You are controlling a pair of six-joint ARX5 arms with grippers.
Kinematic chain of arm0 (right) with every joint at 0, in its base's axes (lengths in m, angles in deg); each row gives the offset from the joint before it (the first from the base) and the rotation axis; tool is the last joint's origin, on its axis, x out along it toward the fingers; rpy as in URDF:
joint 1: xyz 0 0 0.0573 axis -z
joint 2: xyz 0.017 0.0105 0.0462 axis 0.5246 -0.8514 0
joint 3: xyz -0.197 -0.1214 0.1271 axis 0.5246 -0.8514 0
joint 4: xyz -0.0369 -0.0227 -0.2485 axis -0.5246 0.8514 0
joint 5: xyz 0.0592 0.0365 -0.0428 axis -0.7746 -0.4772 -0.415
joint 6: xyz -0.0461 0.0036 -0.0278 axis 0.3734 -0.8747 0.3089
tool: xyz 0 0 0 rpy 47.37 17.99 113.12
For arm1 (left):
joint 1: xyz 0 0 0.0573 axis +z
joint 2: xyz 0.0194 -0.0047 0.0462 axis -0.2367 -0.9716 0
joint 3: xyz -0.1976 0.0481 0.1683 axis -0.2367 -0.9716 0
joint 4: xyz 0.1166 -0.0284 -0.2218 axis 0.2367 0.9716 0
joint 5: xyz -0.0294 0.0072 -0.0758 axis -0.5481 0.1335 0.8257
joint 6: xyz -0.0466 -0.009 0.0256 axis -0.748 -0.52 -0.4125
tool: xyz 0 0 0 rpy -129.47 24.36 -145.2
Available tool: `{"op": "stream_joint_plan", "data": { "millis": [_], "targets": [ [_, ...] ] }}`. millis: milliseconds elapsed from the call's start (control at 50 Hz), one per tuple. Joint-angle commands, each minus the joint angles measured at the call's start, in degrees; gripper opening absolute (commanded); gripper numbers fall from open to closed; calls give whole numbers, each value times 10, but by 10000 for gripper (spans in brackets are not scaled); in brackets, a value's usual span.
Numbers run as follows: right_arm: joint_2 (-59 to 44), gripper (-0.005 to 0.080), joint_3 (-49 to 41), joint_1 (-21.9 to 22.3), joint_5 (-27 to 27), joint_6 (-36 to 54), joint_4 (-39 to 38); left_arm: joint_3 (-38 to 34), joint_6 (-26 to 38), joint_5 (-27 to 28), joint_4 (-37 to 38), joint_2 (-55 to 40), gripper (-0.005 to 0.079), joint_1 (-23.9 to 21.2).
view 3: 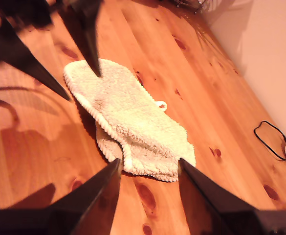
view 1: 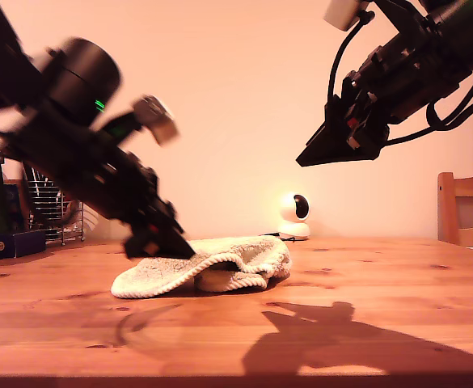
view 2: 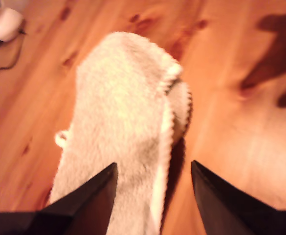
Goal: Fold the tea towel in front of you. After folding it, place it to the left side.
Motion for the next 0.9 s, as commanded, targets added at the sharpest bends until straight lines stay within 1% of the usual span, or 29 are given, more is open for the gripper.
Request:
{"op": "stream_joint_plan", "data": {
  "millis": [0,240,560,660,760,800,880],
  "targets": [
    [-3,335,6,0,0,-3,-6,6,-1,-2,-11,-23,431,-5],
    [-3,335,6,0,11,-4,-7,24,-1,-45,-66,-72,431,-8],
    [-3,334,10,0,15,-14,-18,62,-2,-50,-66,-123,430,-4],
    [-3,333,16,0,15,-14,-18,65,-1,-72,-66,-121,421,-4],
    [-3,333,20,0,15,-14,-18,70,-1,-110,-65,-115,371,-4],
    [-3,333,21,0,15,-14,-18,72,-1,-119,-64,-113,338,-4],
    [-3,333,21,0,15,-14,-18,76,0,-124,-56,-112,241,-4]
  ]
}}
